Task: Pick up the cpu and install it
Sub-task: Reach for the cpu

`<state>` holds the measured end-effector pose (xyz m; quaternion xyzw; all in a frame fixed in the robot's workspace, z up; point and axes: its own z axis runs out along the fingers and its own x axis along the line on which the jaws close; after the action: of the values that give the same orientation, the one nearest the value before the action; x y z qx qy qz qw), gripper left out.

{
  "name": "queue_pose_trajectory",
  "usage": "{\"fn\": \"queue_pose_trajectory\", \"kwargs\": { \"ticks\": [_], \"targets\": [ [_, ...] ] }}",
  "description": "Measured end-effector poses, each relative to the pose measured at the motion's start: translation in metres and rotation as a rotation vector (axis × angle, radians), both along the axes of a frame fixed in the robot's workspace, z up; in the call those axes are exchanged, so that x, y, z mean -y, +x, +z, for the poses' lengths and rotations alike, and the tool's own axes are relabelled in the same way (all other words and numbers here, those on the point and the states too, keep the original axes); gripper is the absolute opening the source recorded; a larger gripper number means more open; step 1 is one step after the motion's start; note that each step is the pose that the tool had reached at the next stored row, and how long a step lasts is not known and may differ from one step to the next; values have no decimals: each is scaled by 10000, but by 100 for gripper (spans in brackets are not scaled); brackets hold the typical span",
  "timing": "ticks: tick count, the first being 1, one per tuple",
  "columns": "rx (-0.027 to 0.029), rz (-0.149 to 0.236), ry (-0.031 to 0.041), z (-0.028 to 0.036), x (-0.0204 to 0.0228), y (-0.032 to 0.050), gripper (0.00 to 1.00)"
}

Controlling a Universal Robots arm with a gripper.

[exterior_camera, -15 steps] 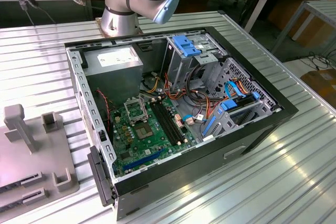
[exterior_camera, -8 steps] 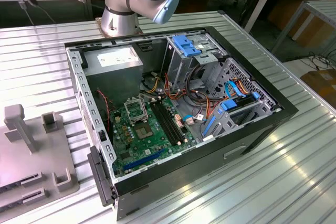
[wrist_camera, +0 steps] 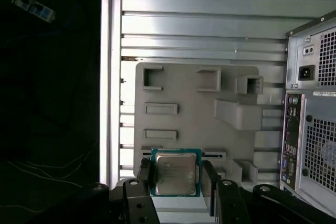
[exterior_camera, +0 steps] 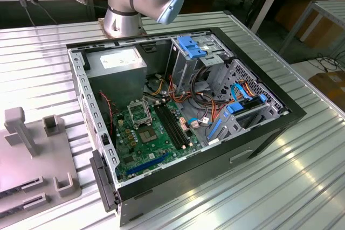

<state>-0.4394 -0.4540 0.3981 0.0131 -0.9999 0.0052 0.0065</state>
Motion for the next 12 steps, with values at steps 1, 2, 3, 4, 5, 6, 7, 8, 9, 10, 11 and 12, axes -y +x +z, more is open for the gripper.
{"fn": "queue_pose_trajectory", "kwargs": {
  "ticks": [1, 2, 3, 4, 5, 6, 7, 8, 9, 10, 11, 12],
  "targets": [
    [0, 0, 0, 0, 0, 54, 47],
    [0, 0, 0, 0, 0, 65, 47],
    [0, 0, 0, 0, 0, 78, 47],
    [0, 0, 0, 0, 0, 92, 47],
    [0, 0, 0, 0, 0, 105, 47],
    [0, 0, 0, 0, 0, 120, 47],
    [1, 0, 1, -1, 0, 134, 47],
    [0, 0, 0, 0, 0, 149, 47],
    [0, 0, 0, 0, 0, 162, 47],
    [0, 1, 0, 0, 0, 181, 47],
    [0, 1, 0, 0, 0, 191, 47],
    [0, 0, 0, 0, 0, 207, 47]
  ]
}}
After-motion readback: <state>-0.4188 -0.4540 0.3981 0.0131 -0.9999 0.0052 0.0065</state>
